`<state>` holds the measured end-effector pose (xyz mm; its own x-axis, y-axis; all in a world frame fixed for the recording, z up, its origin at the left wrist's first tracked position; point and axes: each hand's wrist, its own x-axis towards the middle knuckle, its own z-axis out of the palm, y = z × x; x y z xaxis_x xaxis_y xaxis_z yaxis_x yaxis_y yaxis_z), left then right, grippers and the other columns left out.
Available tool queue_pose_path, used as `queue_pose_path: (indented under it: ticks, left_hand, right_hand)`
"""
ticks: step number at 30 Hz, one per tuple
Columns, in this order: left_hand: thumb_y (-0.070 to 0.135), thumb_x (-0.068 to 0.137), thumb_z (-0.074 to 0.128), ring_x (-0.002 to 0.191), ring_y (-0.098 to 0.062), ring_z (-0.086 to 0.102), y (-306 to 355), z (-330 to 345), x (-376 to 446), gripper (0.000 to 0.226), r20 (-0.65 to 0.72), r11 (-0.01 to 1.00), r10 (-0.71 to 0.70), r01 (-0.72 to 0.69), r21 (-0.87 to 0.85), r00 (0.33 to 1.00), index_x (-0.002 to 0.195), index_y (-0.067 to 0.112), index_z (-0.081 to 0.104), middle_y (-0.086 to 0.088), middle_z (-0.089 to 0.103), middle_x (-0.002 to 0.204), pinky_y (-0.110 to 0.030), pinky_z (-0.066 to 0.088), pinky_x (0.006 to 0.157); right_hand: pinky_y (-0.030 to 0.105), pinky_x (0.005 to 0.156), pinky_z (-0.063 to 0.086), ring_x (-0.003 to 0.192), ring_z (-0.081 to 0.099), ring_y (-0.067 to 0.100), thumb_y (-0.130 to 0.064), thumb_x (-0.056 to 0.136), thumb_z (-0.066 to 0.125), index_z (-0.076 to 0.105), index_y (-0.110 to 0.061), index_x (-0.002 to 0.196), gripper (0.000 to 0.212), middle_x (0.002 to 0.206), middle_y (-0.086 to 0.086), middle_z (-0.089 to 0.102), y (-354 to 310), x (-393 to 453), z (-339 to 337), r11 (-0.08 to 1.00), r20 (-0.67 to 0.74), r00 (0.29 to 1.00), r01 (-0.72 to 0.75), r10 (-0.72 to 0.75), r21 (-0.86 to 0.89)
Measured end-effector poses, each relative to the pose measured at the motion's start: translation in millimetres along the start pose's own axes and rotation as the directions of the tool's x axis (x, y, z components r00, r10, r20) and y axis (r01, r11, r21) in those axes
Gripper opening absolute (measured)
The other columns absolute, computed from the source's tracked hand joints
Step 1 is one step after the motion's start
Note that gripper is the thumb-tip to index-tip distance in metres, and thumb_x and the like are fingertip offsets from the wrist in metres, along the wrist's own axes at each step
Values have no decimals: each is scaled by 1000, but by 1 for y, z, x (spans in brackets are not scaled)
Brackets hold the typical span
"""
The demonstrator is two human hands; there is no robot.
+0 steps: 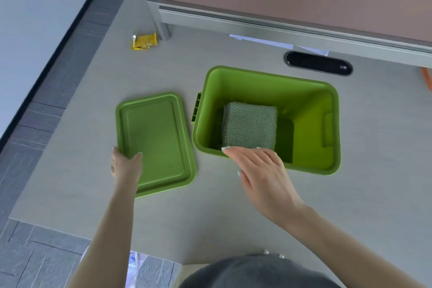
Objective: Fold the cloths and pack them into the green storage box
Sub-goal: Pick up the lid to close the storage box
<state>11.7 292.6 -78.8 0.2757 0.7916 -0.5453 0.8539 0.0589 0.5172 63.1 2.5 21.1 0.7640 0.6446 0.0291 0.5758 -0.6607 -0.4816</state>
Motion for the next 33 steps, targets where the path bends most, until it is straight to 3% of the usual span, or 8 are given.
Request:
queue_pose_path:
  ticks: [7,10,13,17,20,26,30,33]
  left_hand:
    - [17,92,52,129,-31,42,14,-2,-2,51,51,971,-30,41,-235,998,140,12,36,-7,43,140,-42,34,106]
    - [15,93,49,83,-26,55,18,-4,-7,11,109,956,-60,88,-280,992,93,13,60,-7,53,85,-33,44,75]
    - [20,90,56,53,-14,34,19,-12,-5,15,191,930,-127,184,-319,973,77,13,55,-3,41,63,-25,28,52]
    - [28,85,63,84,-26,55,23,-14,-3,29,224,959,-118,169,-227,968,106,9,58,-6,55,91,-32,42,76]
    - [18,91,55,72,-21,57,26,-9,-9,20,301,965,-41,116,-235,953,107,6,58,-7,59,82,-32,47,71]
    - [26,91,56,100,-33,62,21,-11,-16,37,301,984,-11,63,-165,953,119,3,54,-15,64,111,-49,48,94]
    - [18,92,54,105,-34,59,16,-12,-29,33,88,978,140,-124,-167,986,122,5,55,-14,62,118,-39,48,87]
    - [14,92,50,105,-33,60,32,-33,-44,33,-130,917,368,-382,-111,921,124,8,56,-14,63,118,-35,44,80]
  right_hand:
    - [29,73,42,85,65,18,9,68,55,63,-25,111,55,101,-11,69,-2,9,4,999,-120,992,-33,32,-5]
    - [28,73,40,83,65,16,8,69,55,65,-26,104,50,97,-12,70,0,8,4,998,-151,987,-55,55,9]
    - [29,75,41,86,65,14,5,72,52,64,-28,103,46,96,-15,70,4,0,1,999,-145,989,-38,39,10]
    - [28,77,38,86,64,12,4,73,54,61,-30,103,45,94,-16,69,9,-12,0,1000,-136,991,-13,10,-22]
    - [25,78,32,85,63,11,3,73,54,60,-31,103,46,93,-16,68,10,-15,2,1000,-147,989,-7,3,-27]
    - [28,78,34,85,65,13,2,77,50,62,-28,104,42,93,-14,69,13,-16,4,999,-176,984,10,-16,-35]
    - [30,79,39,88,64,12,1,79,49,63,-28,105,42,96,-15,69,12,-16,3,1000,-176,984,5,-7,-11]
    - [33,76,44,88,65,12,1,80,49,64,-28,105,41,95,-14,70,10,-18,2,1000,-181,984,9,-9,-1]
